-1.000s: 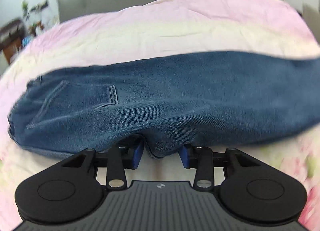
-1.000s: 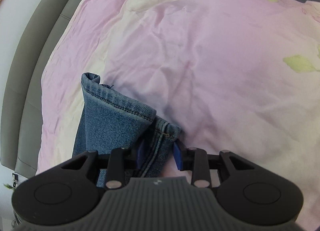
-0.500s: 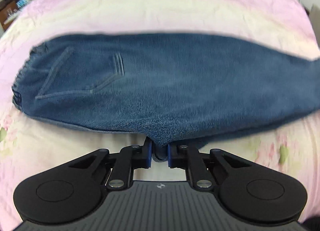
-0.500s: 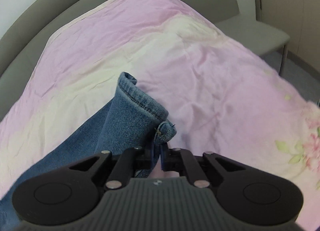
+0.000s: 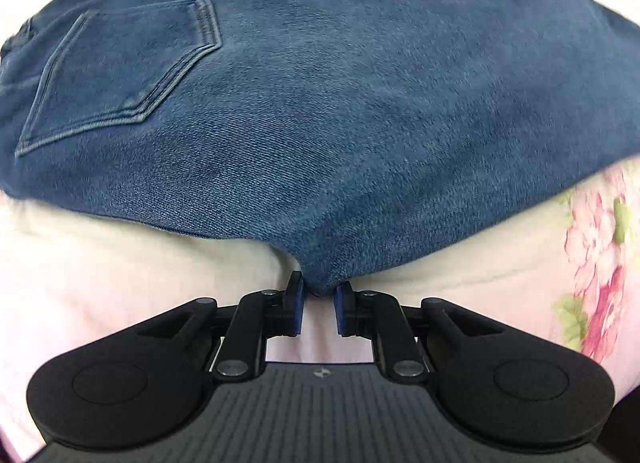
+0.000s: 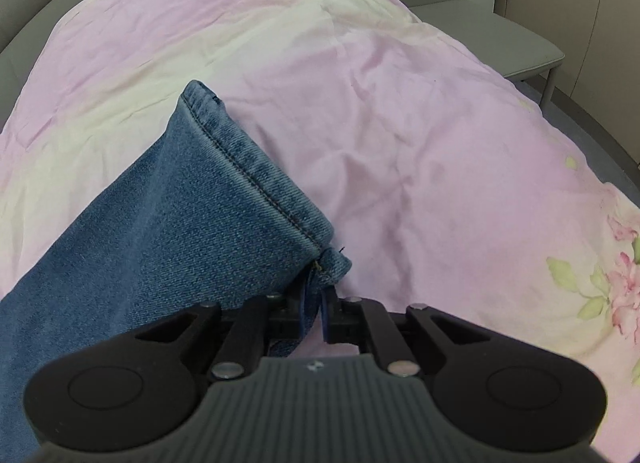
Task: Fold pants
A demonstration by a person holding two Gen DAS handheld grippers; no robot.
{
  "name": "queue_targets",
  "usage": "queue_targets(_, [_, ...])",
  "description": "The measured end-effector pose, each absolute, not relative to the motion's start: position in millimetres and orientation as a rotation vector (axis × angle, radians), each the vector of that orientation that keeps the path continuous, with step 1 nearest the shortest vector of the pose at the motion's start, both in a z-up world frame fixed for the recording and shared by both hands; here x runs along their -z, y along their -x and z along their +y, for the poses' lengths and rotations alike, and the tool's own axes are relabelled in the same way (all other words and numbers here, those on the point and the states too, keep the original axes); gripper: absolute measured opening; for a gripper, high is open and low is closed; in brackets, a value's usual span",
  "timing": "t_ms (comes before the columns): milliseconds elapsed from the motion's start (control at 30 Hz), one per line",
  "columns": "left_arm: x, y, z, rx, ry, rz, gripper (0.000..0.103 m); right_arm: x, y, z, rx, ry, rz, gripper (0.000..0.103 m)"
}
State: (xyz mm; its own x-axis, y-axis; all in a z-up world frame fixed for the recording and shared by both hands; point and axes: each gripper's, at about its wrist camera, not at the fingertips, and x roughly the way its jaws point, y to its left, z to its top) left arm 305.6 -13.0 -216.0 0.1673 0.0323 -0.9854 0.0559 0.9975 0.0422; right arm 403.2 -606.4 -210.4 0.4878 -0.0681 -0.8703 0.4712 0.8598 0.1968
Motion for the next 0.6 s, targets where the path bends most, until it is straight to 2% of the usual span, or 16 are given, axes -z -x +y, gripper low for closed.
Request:
queue_targets(67, [215, -303, -17, 0.001, -0.163, 1.443, 0.013, 200, -401, -616, 0.38, -0.411, 1.012, 0.022])
queue_targets(100, [212, -302, -15, 0.002, -0.179, 1.442, 0.013, 195, -401, -621, 0.419, -0.36, 1.022, 0.018])
queue_targets(267, [177, -296, -1, 0.057, -0.164, 1.391, 0.015, 175, -382, -644, 0.328, -0.459, 0.991, 0.018])
queue_targets(333, [158, -295, 4, 0.077, -0.162, 1.35, 0.016, 168, -380, -635, 0.275, -0.47, 0.966, 0.02])
queue_targets(367, [150, -293, 10, 0.075, -0.168, 1.329, 0.017, 165, -380, -630, 0.256, -0.476, 0.95, 0.025])
queue_targets(533, [113, -290, 50, -0.019, -0.189, 1.215, 0.025, 163, -385, -590, 0.183, -0.48, 0.922, 0.025])
queue_targets(600, [104, -297, 77, -0.068, -0.179, 1.176, 0.038, 165, -391, -571, 0.154, -0.443, 0.933, 0.025])
